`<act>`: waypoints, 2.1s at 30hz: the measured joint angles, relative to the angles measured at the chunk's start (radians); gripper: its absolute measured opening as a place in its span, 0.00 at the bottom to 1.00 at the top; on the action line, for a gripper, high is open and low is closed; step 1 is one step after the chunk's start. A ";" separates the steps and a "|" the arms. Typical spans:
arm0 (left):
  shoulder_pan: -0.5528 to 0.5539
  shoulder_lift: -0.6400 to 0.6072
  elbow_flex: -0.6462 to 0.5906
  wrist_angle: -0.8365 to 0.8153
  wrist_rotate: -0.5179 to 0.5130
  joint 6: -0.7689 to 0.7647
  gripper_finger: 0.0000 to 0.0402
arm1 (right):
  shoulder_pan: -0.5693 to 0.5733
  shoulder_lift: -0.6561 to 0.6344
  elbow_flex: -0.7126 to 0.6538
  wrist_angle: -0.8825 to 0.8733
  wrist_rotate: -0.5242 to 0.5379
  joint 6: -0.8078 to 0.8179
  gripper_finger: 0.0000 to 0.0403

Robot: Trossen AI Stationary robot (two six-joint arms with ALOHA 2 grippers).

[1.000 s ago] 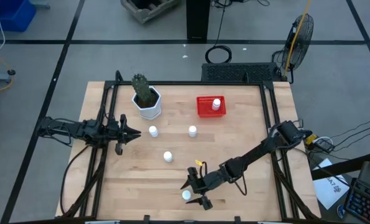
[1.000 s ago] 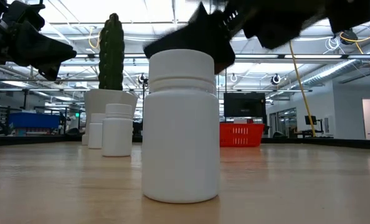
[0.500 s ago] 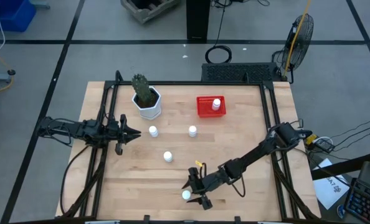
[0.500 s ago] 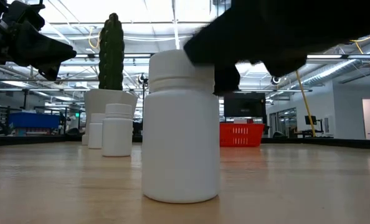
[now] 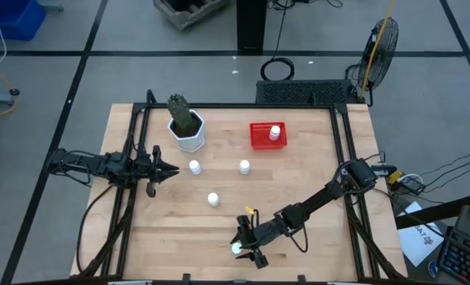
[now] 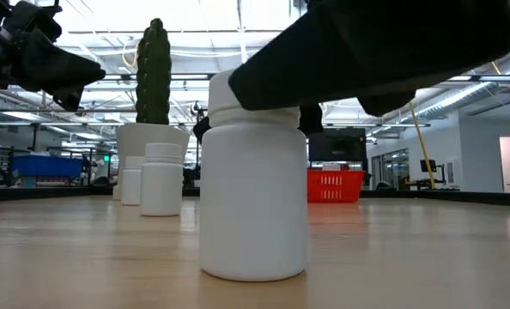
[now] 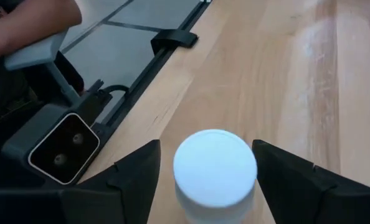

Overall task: Pick and place pill bottles into a basket
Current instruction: Put the white pill bottle into the red bin

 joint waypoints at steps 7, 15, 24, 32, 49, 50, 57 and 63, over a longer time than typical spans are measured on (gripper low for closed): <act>0.000 0.000 0.000 0.000 0.000 0.000 0.17 | 0.000 -0.038 -0.001 -0.071 0.004 -0.002 0.56; 0.000 0.000 0.000 -0.002 0.000 0.000 0.17 | 0.000 -0.045 -0.001 -0.089 0.007 -0.003 0.51; 0.000 0.000 0.000 -0.002 0.000 0.000 0.17 | -0.001 -0.045 -0.001 -0.089 0.007 -0.003 0.41; 0.000 0.000 0.000 -0.002 0.000 0.000 0.17 | -0.009 -0.053 -0.002 -0.096 0.007 -0.010 0.38; 0.000 0.000 0.000 -0.001 0.000 0.000 0.17 | -0.069 -0.412 -0.028 -0.434 0.392 -0.149 0.39; 0.000 0.000 0.000 -0.001 0.000 0.000 0.17 | -0.084 -0.438 -0.041 -0.449 0.408 -0.153 0.38; 0.000 0.000 0.000 -0.002 0.000 0.000 0.17 | -0.234 -0.639 -0.181 -0.446 0.426 -0.159 0.39; 0.000 0.000 0.000 -0.002 0.000 0.000 0.17 | -0.414 -0.779 -0.310 -0.447 0.421 -0.116 0.38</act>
